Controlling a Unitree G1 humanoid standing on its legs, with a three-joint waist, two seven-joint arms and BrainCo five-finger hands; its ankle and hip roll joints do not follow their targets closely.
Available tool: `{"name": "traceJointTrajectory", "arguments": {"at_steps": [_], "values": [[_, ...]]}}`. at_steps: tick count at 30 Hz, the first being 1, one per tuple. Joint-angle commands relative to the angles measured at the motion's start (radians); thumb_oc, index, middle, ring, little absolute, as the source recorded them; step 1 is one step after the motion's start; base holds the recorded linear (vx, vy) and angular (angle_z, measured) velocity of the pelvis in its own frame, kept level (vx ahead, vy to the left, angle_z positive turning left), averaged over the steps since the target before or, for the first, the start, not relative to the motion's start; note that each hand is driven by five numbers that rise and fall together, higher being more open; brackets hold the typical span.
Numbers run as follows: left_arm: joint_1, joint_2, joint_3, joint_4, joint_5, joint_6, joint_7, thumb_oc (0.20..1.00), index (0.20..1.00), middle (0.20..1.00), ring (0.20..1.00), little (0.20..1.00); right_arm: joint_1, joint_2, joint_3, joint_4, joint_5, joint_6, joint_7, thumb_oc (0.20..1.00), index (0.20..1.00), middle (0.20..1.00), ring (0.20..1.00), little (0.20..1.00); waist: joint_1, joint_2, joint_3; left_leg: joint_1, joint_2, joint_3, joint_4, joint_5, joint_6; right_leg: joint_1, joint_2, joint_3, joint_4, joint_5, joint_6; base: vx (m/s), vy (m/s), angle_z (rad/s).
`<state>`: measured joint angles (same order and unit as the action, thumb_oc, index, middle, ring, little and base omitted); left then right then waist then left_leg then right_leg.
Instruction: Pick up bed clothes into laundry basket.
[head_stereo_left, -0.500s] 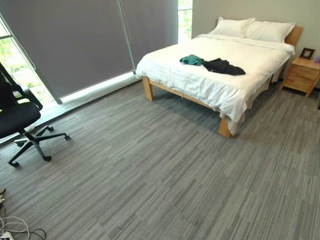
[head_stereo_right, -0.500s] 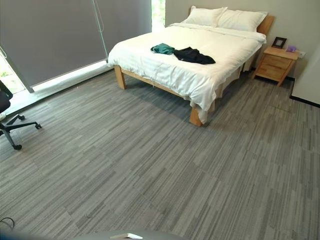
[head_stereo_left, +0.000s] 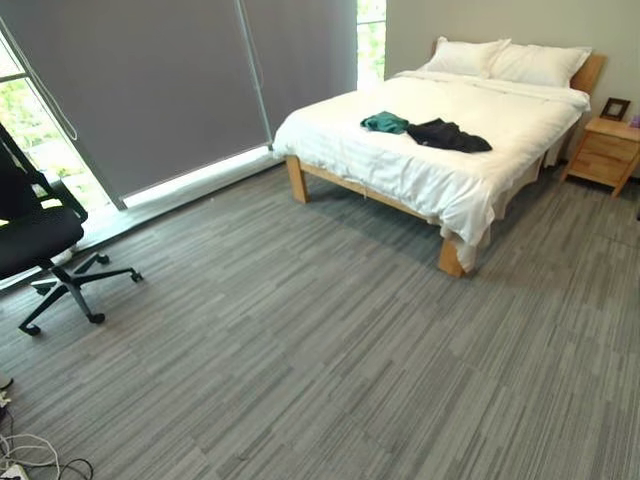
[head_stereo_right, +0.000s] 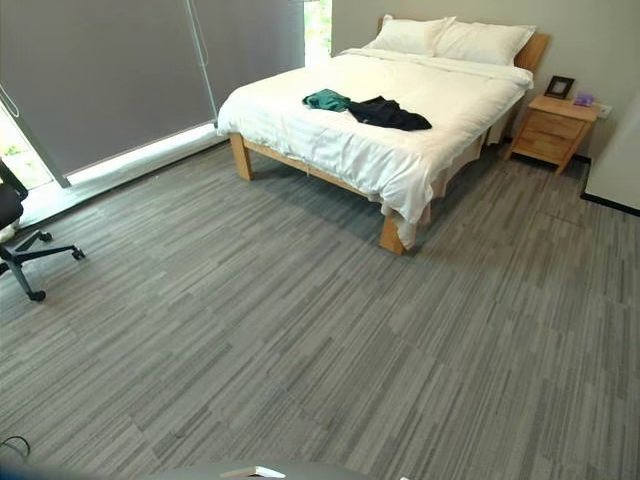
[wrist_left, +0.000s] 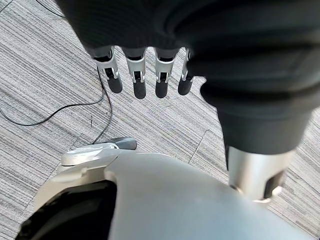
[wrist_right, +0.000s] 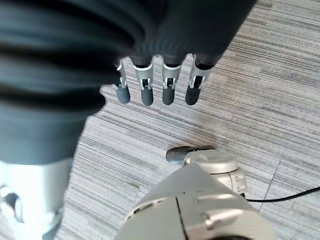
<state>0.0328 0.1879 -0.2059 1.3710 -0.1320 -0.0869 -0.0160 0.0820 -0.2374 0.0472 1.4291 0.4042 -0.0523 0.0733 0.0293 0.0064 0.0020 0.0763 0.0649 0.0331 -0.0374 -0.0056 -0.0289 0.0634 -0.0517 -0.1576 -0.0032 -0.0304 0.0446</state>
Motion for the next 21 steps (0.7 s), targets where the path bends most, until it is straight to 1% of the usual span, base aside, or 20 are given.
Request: {"name": "traceJointTrajectory", "arguments": {"at_steps": [1,2,3,4,5,8,13,17,19,21], "values": [[-0.071,0.010,0.051,0.086,0.022,-0.006,-0.003,1.000,1.000,1.000,1.000,1.000,-0.084,-0.007,0.010,0.055,0.022,0.004,-0.006,1.000,1.000,1.000,1.000,1.000,0.004,-0.061,0.015,0.013,-0.034,-0.037,-0.045,0.019,0.001,0.055,-0.033,-0.026,-0.084,0.047,0.070,0.04,0.021,0.00],[-0.117,0.045,0.049,0.060,-0.004,0.000,-0.013,1.000,1.000,1.000,1.000,1.000,-0.154,-0.038,0.080,0.014,-0.091,0.008,-0.019,1.000,1.000,1.000,1.000,1.000,0.008,-0.058,0.007,0.015,-0.032,-0.035,-0.046,0.020,-0.001,0.056,-0.031,-0.024,-0.084,0.047,0.070,0.00,0.000,0.00],[-0.168,0.077,0.028,-0.014,-0.019,-0.005,-0.004,1.000,1.000,1.000,1.000,1.000,-0.206,-0.064,0.139,-0.084,-0.160,0.007,-0.032,1.000,1.000,1.000,1.000,1.000,0.008,-0.056,0.011,0.015,-0.030,-0.035,-0.045,0.021,-0.002,0.054,-0.030,-0.021,-0.084,0.049,0.069,-0.06,0.038,-0.05],[-0.080,0.230,0.021,-0.680,-0.023,0.008,-0.007,1.000,1.000,1.000,1.000,1.000,-0.142,-0.179,0.108,-0.698,-0.212,0.020,-0.043,1.000,1.000,1.000,1.000,1.000,-0.002,-0.049,0.036,0.006,-0.030,-0.028,-0.038,0.031,0.000,0.043,-0.029,-0.013,-0.082,0.058,0.075,-0.06,0.023,-0.09],[-0.053,0.239,0.038,-0.739,-0.030,0.009,-0.010,1.000,1.000,1.000,1.000,1.000,-0.125,-0.183,0.093,-0.752,-0.209,0.021,-0.038,1.000,1.000,1.000,1.000,1.000,-0.003,-0.048,0.035,0.009,-0.030,-0.029,-0.039,0.025,0.000,0.045,-0.029,-0.013,-0.081,0.052,0.076,-0.05,0.020,0.06],[-0.017,0.234,0.069,-0.836,-0.051,0.009,-0.002,1.000,1.000,1.000,1.000,1.000,-0.098,-0.178,0.069,-0.838,-0.195,0.021,-0.027,1.000,1.000,1.000,1.000,1.000,-0.001,-0.049,0.036,0.009,-0.032,-0.031,-0.038,0.023,0.001,0.048,-0.031,-0.014,-0.081,0.050,0.077,0.01,0.005,-0.13],[0.005,0.209,0.092,-0.886,-0.088,0.007,0.012,1.000,1.000,1.000,1.000,1.000,-0.067,-0.163,0.055,-0.944,-0.177,0.018,-0.022,1.000,1.000,1.000,1.000,1.000,0.000,-0.050,0.039,0.013,-0.035,-0.028,-0.039,0.019,0.002,0.052,-0.034,-0.016,-0.082,0.049,0.078,0.00,0.003,0.00],[0.028,0.194,0.113,-0.970,-0.116,-0.014,0.031,1.000,1.000,1.000,1.000,1.000,-0.026,-0.139,0.035,-1.044,-0.107,-0.024,-0.022,1.000,1.000,1.000,1.000,1.000,0.002,-0.048,0.044,0.016,-0.036,-0.028,-0.041,0.016,0.004,0.057,-0.037,-0.017,-0.083,0.045,0.079,0.01,0.008,-0.10],[0.037,0.182,0.131,-1.005,-0.150,-0.028,0.052,1.000,1.000,1.000,1.000,1.000,-0.003,-0.127,0.028,-1.097,-0.091,-0.047,-0.022,1.000,1.000,1.000,1.000,1.000,0.002,-0.049,0.047,0.019,-0.037,-0.027,-0.042,0.015,0.004,0.059,-0.039,-0.016,-0.084,0.044,0.079,0.00,0.000,0.00],[0.034,0.179,0.133,-0.999,-0.152,-0.032,0.060,1.000,1.000,1.000,1.000,1.000,0.001,-0.125,0.036,-1.109,-0.103,-0.051,-0.018,1.000,1.000,1.000,1.000,1.000,0.001,-0.049,0.049,0.020,-0.038,-0.025,-0.043,0.014,0.005,0.058,-0.039,-0.014,-0.084,0.044,0.079,0.00,0.000,0.02]]}}
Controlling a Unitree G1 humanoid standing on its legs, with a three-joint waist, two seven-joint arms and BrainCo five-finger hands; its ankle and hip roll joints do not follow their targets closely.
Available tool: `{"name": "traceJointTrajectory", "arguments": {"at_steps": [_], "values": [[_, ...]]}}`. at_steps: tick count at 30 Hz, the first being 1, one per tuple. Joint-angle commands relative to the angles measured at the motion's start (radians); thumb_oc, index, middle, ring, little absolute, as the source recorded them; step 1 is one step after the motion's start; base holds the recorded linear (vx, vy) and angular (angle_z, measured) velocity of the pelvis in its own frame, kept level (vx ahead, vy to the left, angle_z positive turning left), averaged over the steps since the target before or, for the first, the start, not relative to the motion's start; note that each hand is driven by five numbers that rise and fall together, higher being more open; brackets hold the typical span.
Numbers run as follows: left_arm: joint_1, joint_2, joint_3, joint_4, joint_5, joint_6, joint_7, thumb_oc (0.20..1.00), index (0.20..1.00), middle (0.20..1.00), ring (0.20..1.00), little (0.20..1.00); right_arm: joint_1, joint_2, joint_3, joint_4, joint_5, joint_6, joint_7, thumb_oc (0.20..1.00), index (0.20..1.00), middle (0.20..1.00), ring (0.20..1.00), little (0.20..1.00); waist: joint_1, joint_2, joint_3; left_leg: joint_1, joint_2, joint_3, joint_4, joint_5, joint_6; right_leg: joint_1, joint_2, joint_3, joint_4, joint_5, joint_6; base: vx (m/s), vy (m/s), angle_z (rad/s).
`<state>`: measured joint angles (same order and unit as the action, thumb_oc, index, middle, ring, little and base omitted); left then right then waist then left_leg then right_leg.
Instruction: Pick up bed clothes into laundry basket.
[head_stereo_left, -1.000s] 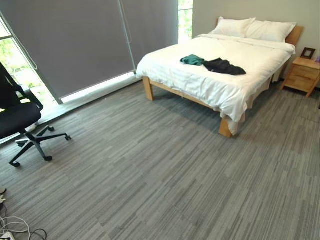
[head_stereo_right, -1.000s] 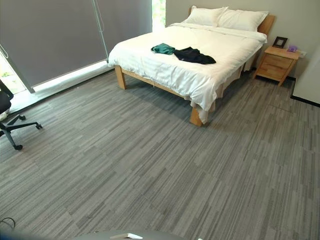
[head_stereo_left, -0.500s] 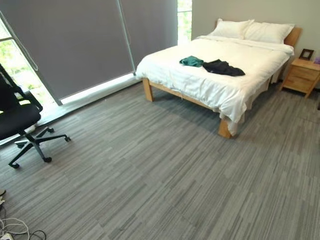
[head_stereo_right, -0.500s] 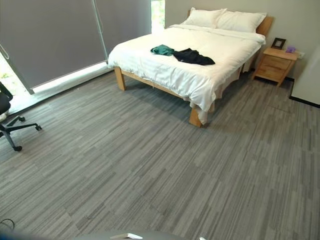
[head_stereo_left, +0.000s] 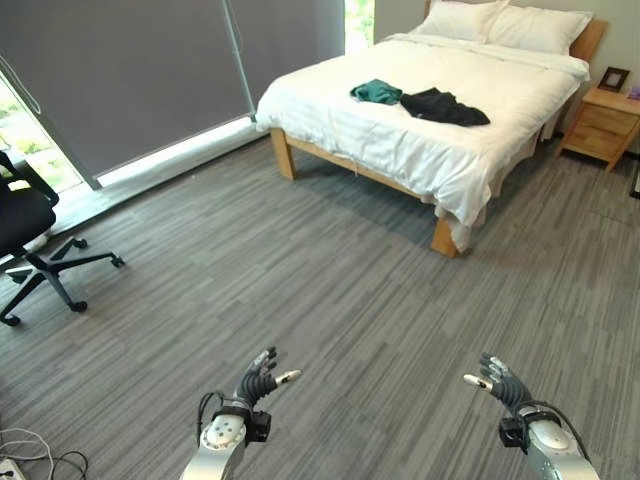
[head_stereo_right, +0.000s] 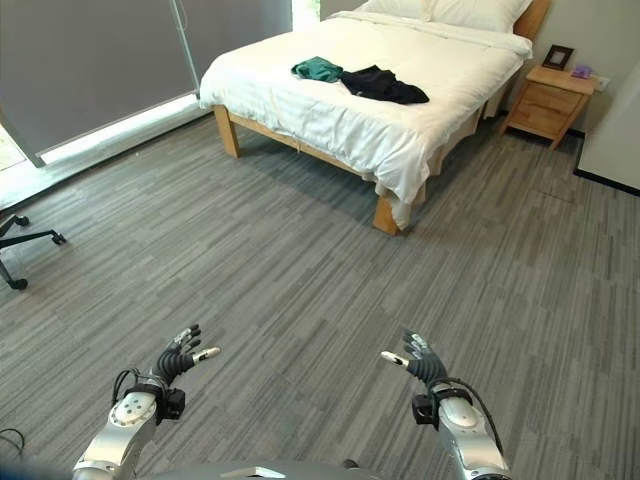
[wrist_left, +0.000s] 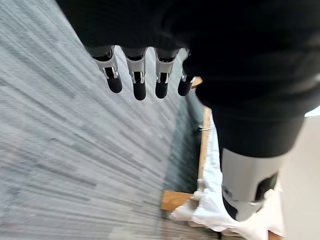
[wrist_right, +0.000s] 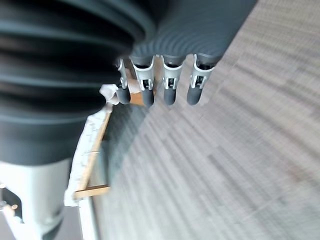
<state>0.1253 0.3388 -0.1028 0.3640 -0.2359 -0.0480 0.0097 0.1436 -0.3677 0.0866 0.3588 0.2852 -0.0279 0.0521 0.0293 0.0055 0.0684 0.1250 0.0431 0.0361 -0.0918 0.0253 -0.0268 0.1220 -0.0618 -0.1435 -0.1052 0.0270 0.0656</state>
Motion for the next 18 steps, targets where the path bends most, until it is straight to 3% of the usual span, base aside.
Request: {"name": "traceJointTrajectory", "arguments": {"at_steps": [1,18], "values": [[-0.060,0.028,0.028,0.016,-0.040,-0.070,0.037,1.000,1.000,1.000,1.000,1.000,-0.057,0.004,0.001,-0.039,0.002,-0.076,0.005,1.000,1.000,1.000,1.000,1.000,0.001,-0.049,-0.016,-0.028,-0.016,-0.028,0.011,-0.018,0.003,-0.001,-0.029,-0.028,0.018,-0.013,0.058,0.00,0.005,0.05],[-0.017,0.016,0.019,0.024,-0.011,-0.060,0.047,1.000,1.000,1.000,1.000,1.000,0.000,0.032,0.000,-0.037,0.002,-0.082,-0.001,1.000,1.000,1.000,1.000,1.000,0.000,-0.039,-0.017,-0.023,-0.021,-0.024,0.008,-0.025,0.008,0.004,-0.035,-0.030,0.018,-0.014,0.063,0.00,0.004,-0.02]]}}
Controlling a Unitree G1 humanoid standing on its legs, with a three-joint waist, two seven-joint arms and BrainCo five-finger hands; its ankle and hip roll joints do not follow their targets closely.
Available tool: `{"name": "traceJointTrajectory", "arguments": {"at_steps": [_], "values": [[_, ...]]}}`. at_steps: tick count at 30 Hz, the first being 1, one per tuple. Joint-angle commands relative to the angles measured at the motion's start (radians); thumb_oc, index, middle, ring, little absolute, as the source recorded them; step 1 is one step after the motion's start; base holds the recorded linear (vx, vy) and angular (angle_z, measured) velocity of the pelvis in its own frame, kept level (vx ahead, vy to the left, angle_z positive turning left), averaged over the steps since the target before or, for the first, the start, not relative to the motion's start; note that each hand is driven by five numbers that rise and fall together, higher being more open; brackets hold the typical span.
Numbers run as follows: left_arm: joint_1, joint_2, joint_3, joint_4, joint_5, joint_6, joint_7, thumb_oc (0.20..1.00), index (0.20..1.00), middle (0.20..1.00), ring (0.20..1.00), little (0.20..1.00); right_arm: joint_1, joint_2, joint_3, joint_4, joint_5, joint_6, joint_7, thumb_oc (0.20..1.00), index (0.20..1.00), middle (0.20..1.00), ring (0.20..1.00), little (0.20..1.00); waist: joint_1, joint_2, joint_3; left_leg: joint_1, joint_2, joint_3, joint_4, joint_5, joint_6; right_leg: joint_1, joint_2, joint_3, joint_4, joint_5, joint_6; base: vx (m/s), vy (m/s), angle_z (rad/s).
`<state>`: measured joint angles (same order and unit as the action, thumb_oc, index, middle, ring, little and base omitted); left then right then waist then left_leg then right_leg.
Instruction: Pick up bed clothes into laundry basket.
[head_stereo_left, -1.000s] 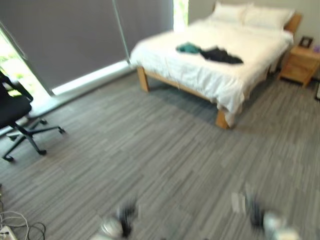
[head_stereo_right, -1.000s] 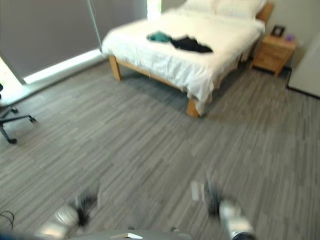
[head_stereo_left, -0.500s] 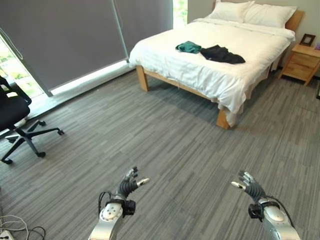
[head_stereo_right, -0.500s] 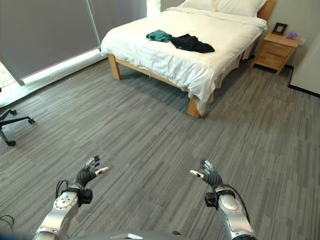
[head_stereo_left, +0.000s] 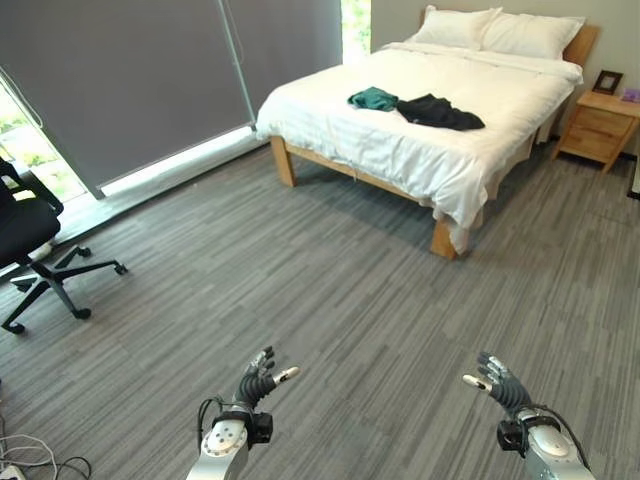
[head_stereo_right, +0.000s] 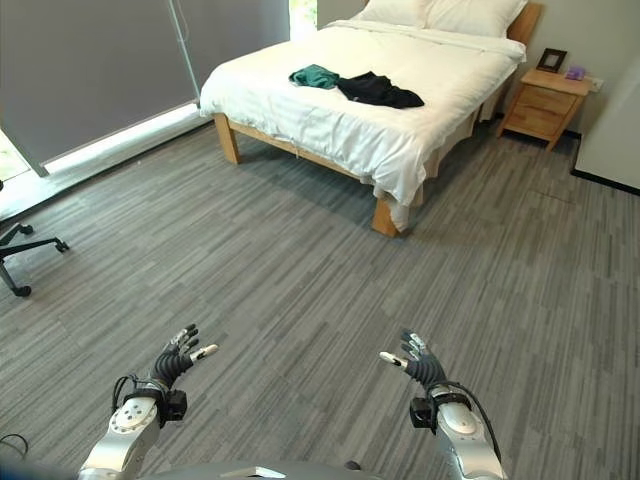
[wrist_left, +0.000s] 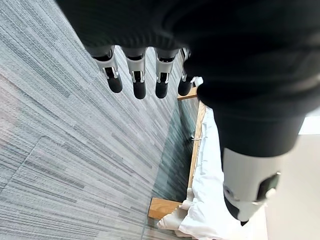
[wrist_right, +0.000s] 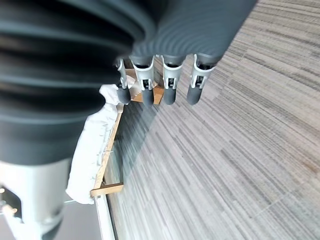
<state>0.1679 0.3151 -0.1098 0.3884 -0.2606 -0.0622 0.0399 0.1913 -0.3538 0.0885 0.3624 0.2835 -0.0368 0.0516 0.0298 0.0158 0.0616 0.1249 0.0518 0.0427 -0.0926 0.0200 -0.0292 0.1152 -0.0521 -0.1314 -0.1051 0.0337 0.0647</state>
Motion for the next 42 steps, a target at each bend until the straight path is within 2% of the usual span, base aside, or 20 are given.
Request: {"name": "traceJointTrajectory", "arguments": {"at_steps": [1,19,27,28,30,31,32,34,35,36,37,38,39,40,41,42], "values": [[-0.060,0.039,0.026,0.001,0.012,-0.045,0.016,1.000,1.000,1.000,1.000,1.000,-0.050,0.018,0.000,-0.038,0.003,-0.072,-0.001,1.000,1.000,1.000,1.000,1.000,0.000,-0.049,-0.011,-0.024,-0.030,-0.031,0.009,-0.019,0.011,0.010,-0.045,-0.043,0.018,-0.020,0.064,0.00,0.000,0.00],[-0.070,0.051,0.072,-0.035,0.015,-0.047,0.046,1.000,1.000,1.000,1.000,1.000,-0.070,0.017,-0.009,-0.026,0.027,-0.068,-0.018,1.000,1.000,1.000,1.000,1.000,0.005,-0.056,0.003,-0.027,-0.036,-0.043,0.012,-0.024,0.015,0.009,-0.050,-0.044,0.022,-0.022,0.063,0.00,0.002,0.01],[-0.083,0.049,0.094,-0.050,0.006,-0.054,0.057,1.000,1.000,1.000,1.000,1.000,-0.103,0.017,0.005,-0.009,0.008,-0.060,-0.014,1.000,1.000,1.000,1.000,1.000,0.022,-0.057,0.011,-0.035,-0.051,-0.028,0.020,-0.032,0.027,-0.007,-0.073,-0.039,0.045,-0.015,0.082,0.01,0.054,-0.04],[-0.094,0.052,0.088,-0.055,0.005,-0.054,0.056,1.000,1.000,1.000,1.000,1.000,-0.115,0.019,0.005,-0.006,0.004,-0.061,-0.017,1.000,1.000,1.000,1.000,1.000,0.022,-0.052,0.020,-0.033,-0.067,-0.037,0.027,-0.041,0.046,-0.033,-0.099,-0.033,0.123,-0.031,0.090,0.00,0.177,-0.01],[-0.099,0.059,0.087,-0.055,0.010,-0.053,0.056,1.000,1.000,1.000,1.000,1.000,-0.119,0.024,0.005,-0.024,0.006,-0.063,-0.017,1.000,1.000,1.000,1.000,1.000,0.018,-0.047,0.030,-0.030,-0.078,-0.047,0.030,-0.046,0.063,-0.069,-0.117,-0.019,0.207,-0.043,0.097,0.00,0.213,0.04],[-0.102,0.063,0.087,-0.052,0.015,-0.050,0.057,1.000,1.000,1.000,1.000,1.000,-0.117,0.024,0.006,-0.035,0.008,-0.064,-0.015,1.000,1.000,1.000,1.000,1.000,0.016,-0.048,0.039,-0.029,-0.088,-0.052,0.035,-0.049,0.074,-0.104,-0.129,-0.010,0.277,-0.033,0.101,0.00,0.188,0.04],[-0.105,0.065,0.086,-0.051,0.020,-0.047,0.057,1.000,1.000,1.000,1.000,1.000,-0.113,0.028,0.008,-0.038,0.009,-0.064,-0.015,1.000,1.000,1.000,1.000,1.000,0.013,-0.049,0.048,-0.026,-0.098,-0.059,0.037,-0.050,0.085,-0.140,-0.144,0.002,0.359,0.001,0.102,-0.01,0.195,0.01],[-0.114,0.070,0.091,-0.041,0.026,-0.043,0.067,1.000,1.000,1.000,1.000,1.000,-0.112,0.035,0.026,-0.049,0.006,-0.066,-0.013,1.000,1.000,1.000,1.000,1.000,0.011,-0.049,0.078,-0.014,-0.123,-0.063,0.041,-0.055,0.113,-0.224,-0.180,0.016,0.525,0.118,0.096,-0.01,0.203,0.04],[-0.114,0.070,0.091,-0.041,0.026,-0.043,0.067,1.000,1.000,1.000,1.000,1.000,-0.112,0.036,0.026,-0.049,0.006,-0.066,-0.013,1.000,1.000,1.000,1.000,1.000,0.012,-0.049,0.078,-0.015,-0.124,-0.062,0.041,-0.055,0.113,-0.225,-0.181,0.017,0.527,0.118,0.096,0.04,0.220,0.09],[-0.105,0.075,0.102,-0.052,0.033,-0.037,0.067,1.000,1.000,1.000,1.000,1.000,-0.113,0.041,0.038,-0.051,-0.004,-0.063,-0.009,1.000,1.000,1.000,1.000,1.000,0.012,-0.033,0.094,0.005,-0.121,-0.057,0.033,-0.061,0.125,-0.290,-0.184,-0.002,0.634,0.130,0.083,0.10,0.143,0.13],[-0.101,0.074,0.110,-0.051,0.037,-0.034,0.067,1.000,1.000,1.000,1.000,1.000,-0.115,0.044,0.041,-0.047,-0.008,-0.060,-0.007,1.000,1.000,1.000,1.000,1.000,0.011,-0.032,0.099,0.014,-0.118,-0.052,0.031,-0.065,0.125,-0.328,-0.177,-0.015,0.644,0.113,0.082,0.10,0.138,0.01],[-0.101,0.073,0.111,-0.051,0.037,-0.034,0.067,1.000,1.000,1.000,1.000,1.000,-0.116,0.044,0.042,-0.047,-0.008,-0.060,-0.007,1.000,1.000,1.000,1.000,1.000,0.011,-0.032,0.099,0.015,-0.118,-0.052,0.030,-0.066,0.124,-0.330,-0.177,-0.014,0.648,0.109,0.081,0.21,0.005,-0.17],[-0.092,0.066,0.123,-0.053,0.031,-0.036,0.068,1.000,1.000,1.000,1.000,1.000,-0.111,0.042,0.033,-0.048,-0.001,-0.056,0.000,1.000,1.000,1.000,1.000,1.000,-0.008,-0.032,0.103,0.037,-0.118,-0.061,0.020,-0.074,0.117,-0.390,-0.134,-0.022,0.571,0.079,0.081,0.25,-0.040,-0.18],[-0.090,0.064,0.127,-0.053,0.028,-0.037,0.067,1.000,1.000,1.000,1.000,1.000,-0.107,0.037,0.029,-0.047,0.003,-0.056,0.001,1.000,1.000,1.000,1.000,1.000,-0.017,-0.034,0.105,0.051,-0.121,-0.070,0.014,-0.082,0.111,-0.404,-0.112,-0.030,0.509,0.076,0.081,0.26,-0.039,-0.19],[-0.090,0.064,0.127,-0.053,0.027,-0.038,0.067,1.000,1.000,1.000,1.000,1.000,-0.107,0.036,0.030,-0.047,0.003,-0.056,0.001,1.000,1.000,1.000,1.000,1.000,-0.019,-0.030,0.107,0.055,-0.116,-0.072,0.014,-0.085,0.110,-0.396,-0.108,-0.035,0.503,0.076,0.080,0.23,-0.069,0.05],[-0.093,0.064,0.126,-0.044,0.031,-0.041,0.067,1.000,1.000,1.000,1.000,1.000,-0.106,0.032,0.026,-0.035,0.010,-0.060,-0.003,1.000,1.000,1.000,1.000,1.000,-0.035,-0.038,0.110,0.076,-0.125,-0.090,0.009,-0.100,0.103,-0.409,-0.074,-0.040,0.383,0.093,0.085,0.26,-0.087,0.21]]}}
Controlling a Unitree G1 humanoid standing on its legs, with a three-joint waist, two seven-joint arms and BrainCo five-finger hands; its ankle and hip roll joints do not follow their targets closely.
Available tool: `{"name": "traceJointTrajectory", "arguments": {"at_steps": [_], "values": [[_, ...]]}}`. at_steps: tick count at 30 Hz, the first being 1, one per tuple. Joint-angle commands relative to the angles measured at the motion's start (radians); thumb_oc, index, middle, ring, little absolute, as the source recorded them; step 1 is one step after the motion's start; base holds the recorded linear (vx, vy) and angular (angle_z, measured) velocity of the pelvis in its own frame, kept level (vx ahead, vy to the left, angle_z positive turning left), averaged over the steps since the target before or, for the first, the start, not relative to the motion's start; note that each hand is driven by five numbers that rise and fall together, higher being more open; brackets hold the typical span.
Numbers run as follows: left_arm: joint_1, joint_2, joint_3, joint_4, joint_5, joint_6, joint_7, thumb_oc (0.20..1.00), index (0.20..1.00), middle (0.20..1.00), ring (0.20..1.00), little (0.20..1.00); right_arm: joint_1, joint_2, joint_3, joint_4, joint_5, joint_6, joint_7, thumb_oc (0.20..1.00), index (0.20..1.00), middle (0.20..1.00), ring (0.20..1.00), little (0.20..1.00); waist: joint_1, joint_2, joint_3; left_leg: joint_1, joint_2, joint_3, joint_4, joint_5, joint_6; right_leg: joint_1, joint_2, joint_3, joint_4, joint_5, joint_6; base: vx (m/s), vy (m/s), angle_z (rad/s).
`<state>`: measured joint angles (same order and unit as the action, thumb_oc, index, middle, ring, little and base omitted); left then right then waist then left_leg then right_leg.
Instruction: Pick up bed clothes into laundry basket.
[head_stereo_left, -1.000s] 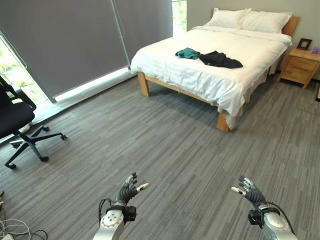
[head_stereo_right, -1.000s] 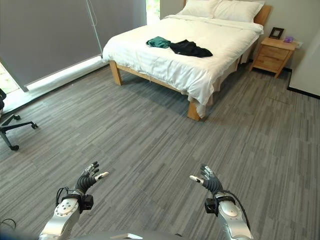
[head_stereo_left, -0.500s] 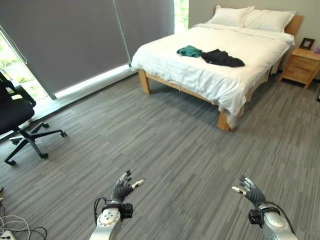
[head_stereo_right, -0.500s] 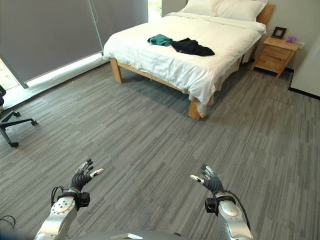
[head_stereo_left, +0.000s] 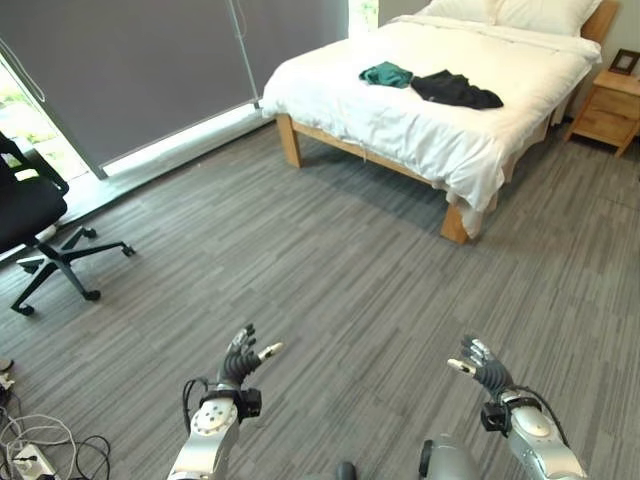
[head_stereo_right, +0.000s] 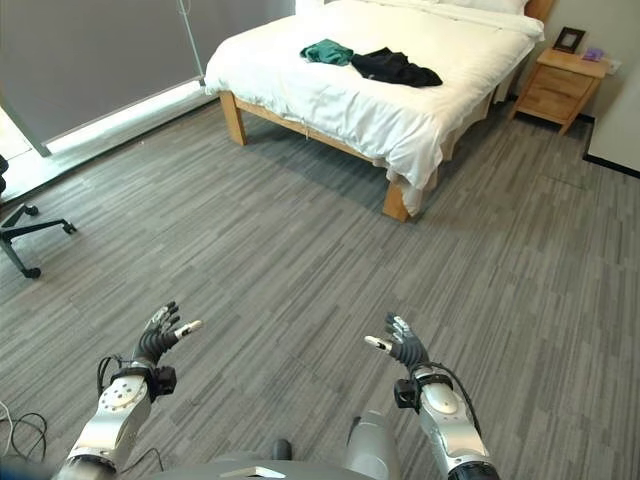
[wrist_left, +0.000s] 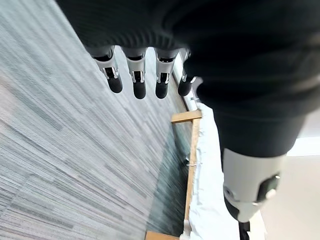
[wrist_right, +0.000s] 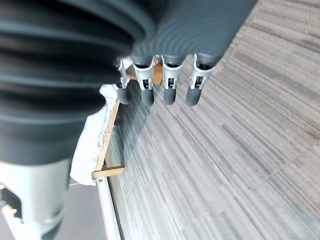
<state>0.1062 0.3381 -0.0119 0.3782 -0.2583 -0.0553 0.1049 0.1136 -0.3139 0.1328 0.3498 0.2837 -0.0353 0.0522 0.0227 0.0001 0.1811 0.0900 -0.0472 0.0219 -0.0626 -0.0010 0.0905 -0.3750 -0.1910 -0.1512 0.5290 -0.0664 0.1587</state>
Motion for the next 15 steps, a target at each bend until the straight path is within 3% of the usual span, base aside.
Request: {"name": "traceJointTrajectory", "arguments": {"at_steps": [1,2,4,6,7,8,9,10,11,12,13,15], "values": [[-0.036,0.042,0.028,-0.027,0.030,-0.046,0.000,1.000,1.000,1.000,1.000,1.000,-0.026,-0.012,-0.019,-0.020,0.013,-0.060,-0.007,1.000,1.000,1.000,1.000,1.000,-0.042,-0.026,-0.009,0.130,-0.025,-0.087,-0.024,-0.094,-0.026,0.083,0.084,-0.018,-0.338,0.209,-0.002,0.48,-0.164,0.31],[-0.045,0.047,0.033,-0.016,0.039,-0.045,0.000,1.000,1.000,1.000,1.000,1.000,-0.027,-0.011,-0.019,-0.021,0.020,-0.058,-0.011,1.000,1.000,1.000,1.000,1.000,-0.058,-0.034,-0.017,0.156,-0.013,-0.101,-0.025,-0.121,-0.043,0.073,0.095,-0.035,-0.437,0.237,0.008,0.37,-0.122,0.29],[-0.045,0.044,0.037,-0.017,0.045,-0.044,0.003,1.000,1.000,1.000,1.000,1.000,-0.030,-0.011,-0.021,-0.019,0.018,-0.057,-0.013,1.000,1.000,1.000,1.000,1.000,-0.062,-0.033,-0.020,0.170,-0.002,-0.102,-0.025,-0.132,-0.052,0.077,0.091,-0.064,-0.460,0.248,0.010,0.29,-0.097,0.43],[-0.040,0.034,0.037,-0.017,0.045,-0.044,0.004,1.000,1.000,1.000,1.000,1.000,-0.031,-0.010,-0.021,-0.015,0.020,-0.054,-0.009,1.000,1.000,1.000,1.000,1.000,-0.064,-0.031,-0.036,0.190,0.017,-0.112,-0.017,-0.149,-0.063,0.109,0.086,-0.091,-0.459,0.228,-0.003,0.40,-0.149,0.44],[-0.032,0.026,0.041,-0.004,0.045,-0.045,0.015,1.000,1.000,1.000,1.000,1.000,-0.050,-0.011,-0.010,0.011,0.028,-0.057,-0.010,1.000,1.000,1.000,1.000,1.000,-0.062,-0.021,-0.059,0.185,0.040,-0.097,0.062,-0.133,-0.080,0.126,0.100,-0.114,-0.417,0.205,-0.034,0.37,-0.140,0.21],[-0.032,0.025,0.042,-0.004,0.045,-0.045,0.015,1.000,1.000,1.000,1.000,1.000,-0.052,-0.012,-0.009,0.013,0.028,-0.058,-0.010,1.000,1.000,1.000,1.000,1.000,-0.063,-0.020,-0.059,0.182,0.041,-0.097,0.067,-0.137,-0.081,0.125,0.100,-0.114,-0.414,0.203,-0.034,0.51,-0.169,0.17],[-0.039,0.015,0.037,0.007,0.004,-0.051,0.016,1.000,1.000,1.000,1.000,1.000,-0.068,-0.029,-0.009,0.005,0.055,-0.059,-0.010,1.000,1.000,1.000,1.000,1.000,-0.061,-0.010,-0.065,0.120,0.053,-0.067,0.269,-0.056,-0.131,0.185,0.121,-0.127,-0.423,0.169,-0.061,0.47,-0.258,0.21],[-0.036,0.012,0.023,-0.006,-0.009,-0.051,-0.001,1.000,1.000,1.000,1.000,1.000,-0.063,-0.046,-0.016,-0.002,0.099,-0.066,0.000,1.000,1.000,1.000,1.000,1.000,-0.059,-0.027,-0.056,-0.015,0.071,-0.008,0.609,0.059,-0.181,0.257,0.126,-0.137,-0.448,0.133,-0.104,0.72,-0.432,0.12],[-0.041,0.021,0.016,-0.006,-0.011,-0.047,-0.009,1.000,1.000,1.000,1.000,1.000,-0.049,-0.066,-0.026,-0.007,0.103,-0.061,-0.004,1.000,1.000,1.000,1.000,1.000,-0.036,-0.039,-0.030,-0.104,0.101,0.032,0.800,0.124,-0.192,0.338,0.147,-0.124,-0.472,0.088,-0.147,0.56,-0.407,0.39],[-0.047,0.016,0.007,0.005,-0.016,-0.044,-0.006,1.000,1.000,1.000,1.000,1.000,-0.044,-0.072,-0.031,0.001,0.103,-0.060,-0.012,1.000,1.000,1.000,1.000,1.000,-0.018,-0.047,-0.010,-0.180,0.104,0.028,0.851,0.141,-0.190,0.376,0.146,-0.115,-0.488,0.076,-0.155,0.46,-0.270,0.50],[-0.051,0.014,0.005,0.005,-0.024,-0.039,-0.007,1.000,1.000,1.000,1.000,1.000,-0.037,-0.082,-0.044,0.008,0.101,-0.058,-0.024,1.000,1.000,1.000,1.000,1.000,-0.005,-0.048,0.002,-0.244,0.113,0.019,0.824,0.130,-0.173,0.409,0.145,-0.105,-0.507,0.067,-0.154,0.32,-0.097,0.37],[-0.041,0.009,0.000,-0.015,-0.044,-0.039,-0.016,1.000,1.000,1.000,1.000,1.000,-0.029,-0.085,-0.071,0.001,0.118,-0.060,-0.030,1.000,1.000,1.000,1.000,1.000,0.021,-0.048,0.010,-0.324,0.123,-0.001,0.689,0.091,-0.153,0.463,0.143,-0.086,-0.529,0.045,-0.143,0.49,0.006,-0.45]]}}
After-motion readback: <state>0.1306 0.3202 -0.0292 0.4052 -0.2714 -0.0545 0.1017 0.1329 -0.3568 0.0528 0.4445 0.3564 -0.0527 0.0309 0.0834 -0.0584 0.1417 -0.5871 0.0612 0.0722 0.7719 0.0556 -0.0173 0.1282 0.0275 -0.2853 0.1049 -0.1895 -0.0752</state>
